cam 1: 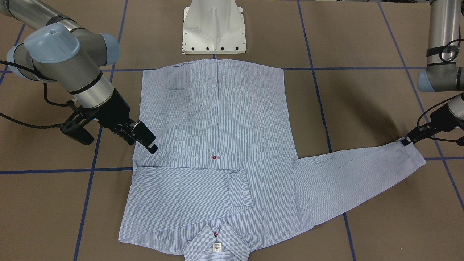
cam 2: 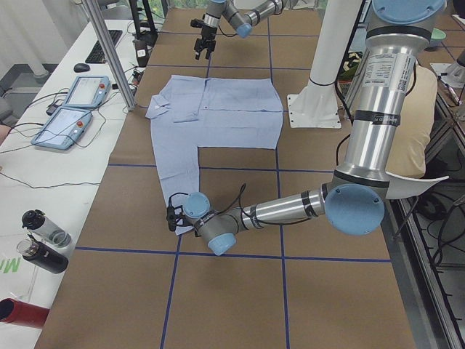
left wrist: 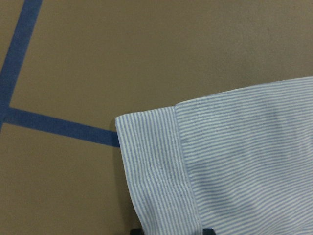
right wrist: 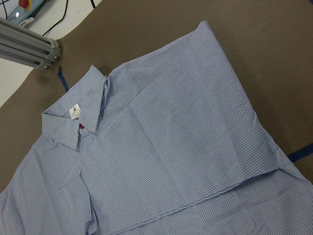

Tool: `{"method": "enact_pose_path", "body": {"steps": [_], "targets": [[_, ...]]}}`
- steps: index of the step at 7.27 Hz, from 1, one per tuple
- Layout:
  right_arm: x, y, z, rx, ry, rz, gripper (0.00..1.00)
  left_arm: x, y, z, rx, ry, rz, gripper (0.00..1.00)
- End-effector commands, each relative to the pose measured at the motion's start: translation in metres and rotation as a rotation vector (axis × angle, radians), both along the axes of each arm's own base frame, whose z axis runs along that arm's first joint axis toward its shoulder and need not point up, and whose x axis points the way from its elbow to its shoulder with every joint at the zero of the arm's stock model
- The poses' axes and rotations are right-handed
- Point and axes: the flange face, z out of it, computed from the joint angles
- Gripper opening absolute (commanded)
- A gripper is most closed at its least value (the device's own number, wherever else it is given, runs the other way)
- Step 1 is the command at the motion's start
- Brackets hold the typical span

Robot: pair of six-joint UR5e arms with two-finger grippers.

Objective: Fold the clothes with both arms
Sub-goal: 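Grasp the cuff of the other sleeve with the left gripper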

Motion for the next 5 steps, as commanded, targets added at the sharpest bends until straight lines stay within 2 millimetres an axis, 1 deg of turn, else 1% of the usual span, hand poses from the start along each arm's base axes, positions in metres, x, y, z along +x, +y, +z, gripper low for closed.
{"method": "enact_pose_path", "body": {"steps": [1,2,3,4,5], "targets": [[-0.002,0.000,0.002,-0.002,0.004,-0.001,0.99,0.001,-0.001,-0.004,0.008,0.005,0.003,0.00],[-0.002,0.000,0.002,-0.002,0.001,-0.001,0.99,0.003,-0.004,-0.021,0.019,0.022,0.003,0.00],[0.000,0.000,-0.003,0.003,-0.005,0.003,0.99,0.009,-0.014,-0.045,0.009,0.040,-0.008,0.00],[0.000,0.001,-0.002,0.004,-0.005,0.002,0.99,0.022,-0.037,-0.097,-0.015,0.103,-0.009,0.00],[0.006,-0.001,-0.004,0.007,-0.009,0.007,0.99,0.037,-0.062,-0.163,-0.048,0.157,-0.032,0.00]]}}
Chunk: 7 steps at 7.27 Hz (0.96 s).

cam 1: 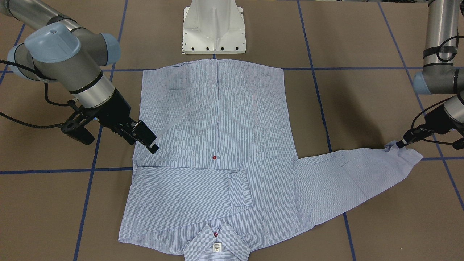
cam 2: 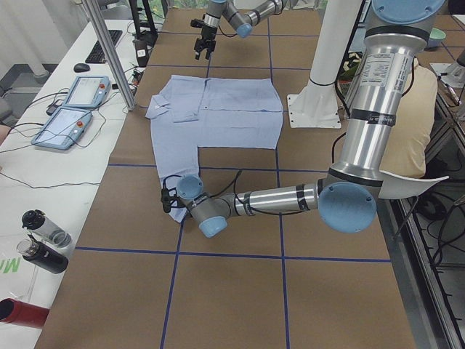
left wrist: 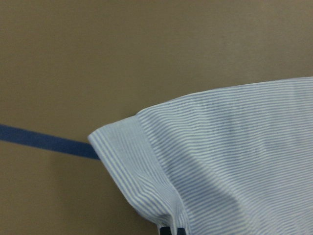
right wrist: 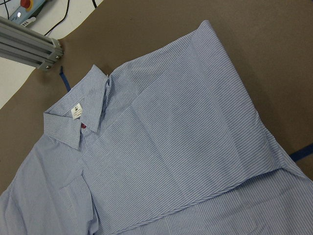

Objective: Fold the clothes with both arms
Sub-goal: 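Grasp the cuff of the other sleeve with the left gripper, then fold the sleeve with the left gripper across the shirt toward the collar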

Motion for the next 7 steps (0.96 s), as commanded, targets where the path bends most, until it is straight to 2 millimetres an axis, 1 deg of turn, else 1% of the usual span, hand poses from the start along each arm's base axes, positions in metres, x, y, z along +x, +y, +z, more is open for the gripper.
{"method": "enact_pose_path", "body": {"steps": [1,2,3,4,5,6,7], "targets": [[0.010,-0.002,-0.001,0.003,-0.005,0.008,0.99,0.046,-0.039,-0.129,-0.074,0.110,-0.017,0.00],[0.013,-0.003,0.001,0.000,-0.003,0.011,0.99,0.083,-0.055,-0.196,-0.119,0.176,-0.023,0.00],[0.015,-0.004,0.002,-0.002,-0.001,0.016,0.99,0.120,-0.058,-0.244,-0.153,0.219,-0.014,0.00],[0.020,-0.007,0.006,-0.008,0.003,0.024,0.99,0.157,-0.056,-0.285,-0.145,0.245,-0.030,0.00],[0.043,-0.011,0.018,-0.021,0.007,0.046,0.99,0.211,-0.044,-0.330,-0.133,0.275,-0.048,0.00],[0.073,-0.019,0.033,-0.045,0.010,0.064,1.00,0.234,-0.037,-0.357,-0.101,0.296,-0.061,0.00],[0.089,-0.027,0.037,-0.044,0.016,0.072,1.00,0.259,-0.029,-0.387,-0.063,0.316,-0.069,0.00]]}}
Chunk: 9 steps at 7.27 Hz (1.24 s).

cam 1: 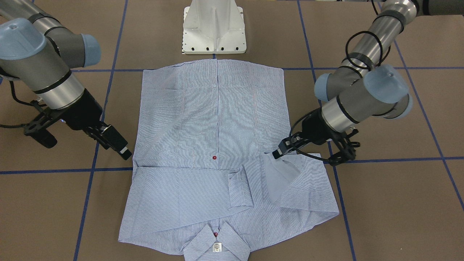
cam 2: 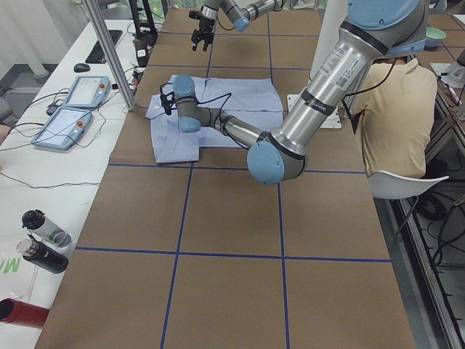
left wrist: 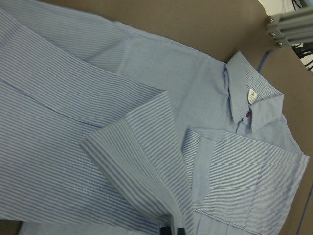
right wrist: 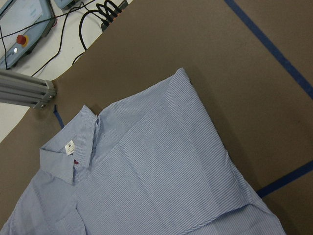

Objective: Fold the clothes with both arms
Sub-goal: 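Fold the sleeve with the left gripper across the shirt toward the collar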

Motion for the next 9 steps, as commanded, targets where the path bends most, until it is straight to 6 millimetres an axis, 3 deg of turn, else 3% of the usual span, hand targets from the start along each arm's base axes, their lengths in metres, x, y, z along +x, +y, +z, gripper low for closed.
{"method": "enact_pose_path", "body": {"steps": [1,3,5,8,9], "targets": [[0.029,-0.010,0.010,-0.009,0.011,0.021,1.00,0.059,0.019,-0.068,0.073,0.045,-0.065,0.00],[0.037,-0.014,0.021,-0.003,0.034,0.026,1.00,0.096,0.014,-0.133,0.095,0.061,-0.088,0.00],[0.040,-0.019,0.028,0.022,0.061,0.022,1.00,0.136,0.039,-0.150,0.117,0.061,-0.128,0.00],[0.041,-0.022,0.032,0.024,0.070,0.022,1.00,0.171,0.065,-0.149,0.123,0.051,-0.139,0.00],[0.042,-0.023,0.034,0.020,0.072,0.023,1.00,0.177,0.071,-0.155,0.127,0.056,-0.150,0.55]]}}
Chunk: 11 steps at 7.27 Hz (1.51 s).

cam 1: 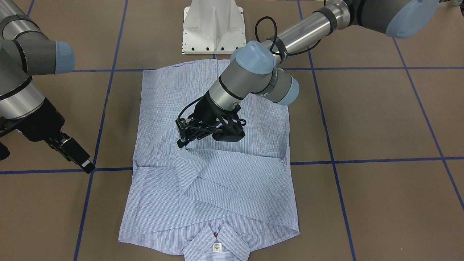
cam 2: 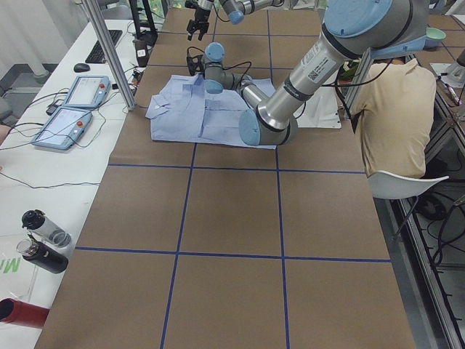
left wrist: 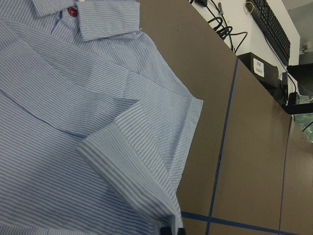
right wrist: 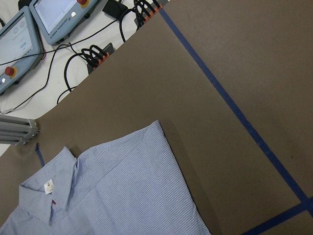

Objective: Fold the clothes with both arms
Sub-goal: 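Fold the sleeve with the left gripper across the shirt toward the collar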

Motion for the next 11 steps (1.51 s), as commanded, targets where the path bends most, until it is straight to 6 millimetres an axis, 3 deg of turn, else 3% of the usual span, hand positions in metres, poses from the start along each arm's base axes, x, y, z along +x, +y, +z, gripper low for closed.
{"method": "enact_pose_path", "body": {"steps": [1,2,4,5,7,8,9,11], "targets": [[0.001,-0.001,0.003,-0.005,0.002,0.000,1.00,0.014,0.005,-0.019,0.008,0.009,-0.016,0.99],[0.003,-0.001,0.006,-0.009,0.002,-0.001,1.00,0.020,0.002,-0.043,0.013,0.021,-0.023,0.99],[0.004,0.001,0.006,-0.010,-0.001,-0.001,1.00,0.022,0.004,-0.054,0.024,0.029,-0.032,0.99],[0.004,0.002,0.005,-0.008,-0.002,-0.001,1.00,0.019,0.005,-0.053,0.026,0.031,-0.033,0.99],[0.004,0.004,0.004,-0.008,-0.005,-0.003,1.00,0.020,0.004,-0.014,0.001,-0.009,-0.031,0.99],[0.006,0.006,0.001,-0.006,-0.009,0.001,1.00,0.010,0.010,-0.002,-0.010,-0.029,-0.028,0.99],[0.000,0.032,0.007,-0.010,-0.016,-0.029,1.00,-0.014,0.025,0.010,0.004,-0.078,-0.016,0.99],[-0.048,0.091,0.012,-0.115,-0.043,-0.063,1.00,-0.083,0.066,0.035,0.132,-0.173,0.037,0.99]]}}
